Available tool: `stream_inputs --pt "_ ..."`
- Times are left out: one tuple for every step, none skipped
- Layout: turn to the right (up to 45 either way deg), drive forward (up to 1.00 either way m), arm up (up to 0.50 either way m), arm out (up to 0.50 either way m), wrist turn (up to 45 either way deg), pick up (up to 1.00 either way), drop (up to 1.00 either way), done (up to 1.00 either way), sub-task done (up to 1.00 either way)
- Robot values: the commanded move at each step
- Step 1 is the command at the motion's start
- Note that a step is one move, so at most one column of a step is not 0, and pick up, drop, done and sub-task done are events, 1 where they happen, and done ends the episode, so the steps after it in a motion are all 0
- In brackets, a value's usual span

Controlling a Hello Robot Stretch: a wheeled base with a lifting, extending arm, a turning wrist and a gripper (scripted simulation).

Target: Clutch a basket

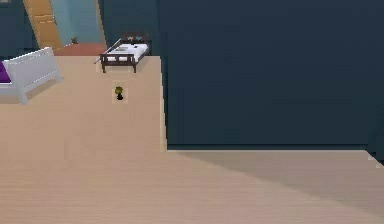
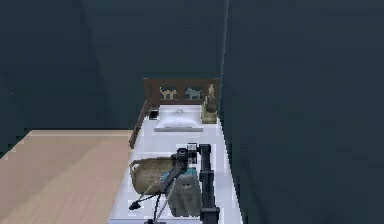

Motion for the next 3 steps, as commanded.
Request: stream_inputs --pt "0.0 0.00 0.00 0.00 45.0 0.00 0.00 0.00 0.00" --pt "0.0 0.00 0.00 0.00 45.0 0.00 0.00 0.00 0.00" --pt "0.0 0.00 0.00 0.00 24.0 0.00 0.00 0.00 0.00"
